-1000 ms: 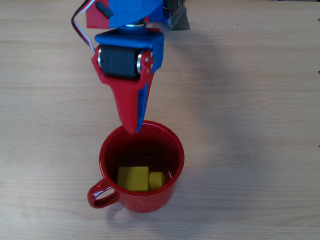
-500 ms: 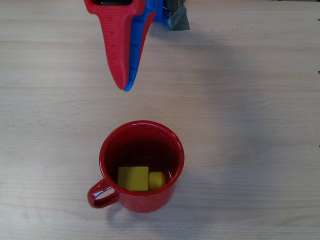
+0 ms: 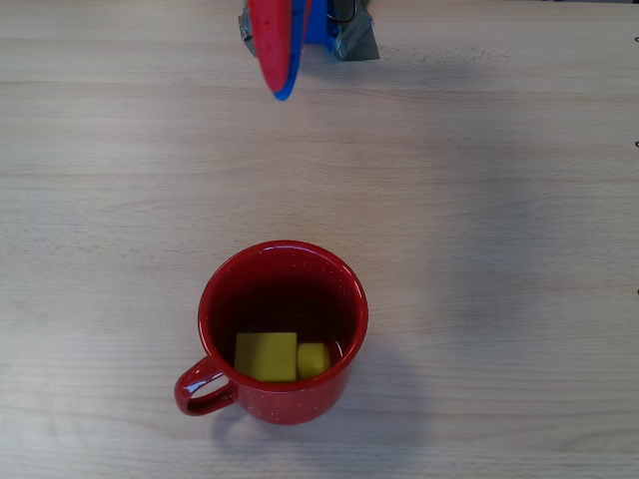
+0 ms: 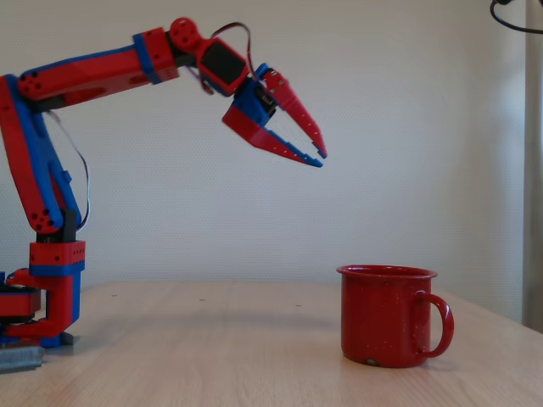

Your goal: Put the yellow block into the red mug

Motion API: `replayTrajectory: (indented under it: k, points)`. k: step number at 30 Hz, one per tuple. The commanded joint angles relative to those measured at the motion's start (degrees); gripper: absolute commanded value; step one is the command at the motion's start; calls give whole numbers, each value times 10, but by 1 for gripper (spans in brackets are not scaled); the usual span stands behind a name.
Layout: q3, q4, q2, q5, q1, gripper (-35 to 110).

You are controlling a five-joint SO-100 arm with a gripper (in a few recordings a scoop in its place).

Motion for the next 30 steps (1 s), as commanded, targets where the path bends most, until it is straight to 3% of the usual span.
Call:
replayTrajectory:
  k: [1, 15, 30]
  points:
    - [67, -34, 105, 1, -13, 0]
    - [461, -47, 428, -38, -33, 0]
    - [700, 108, 693, -57, -39, 0]
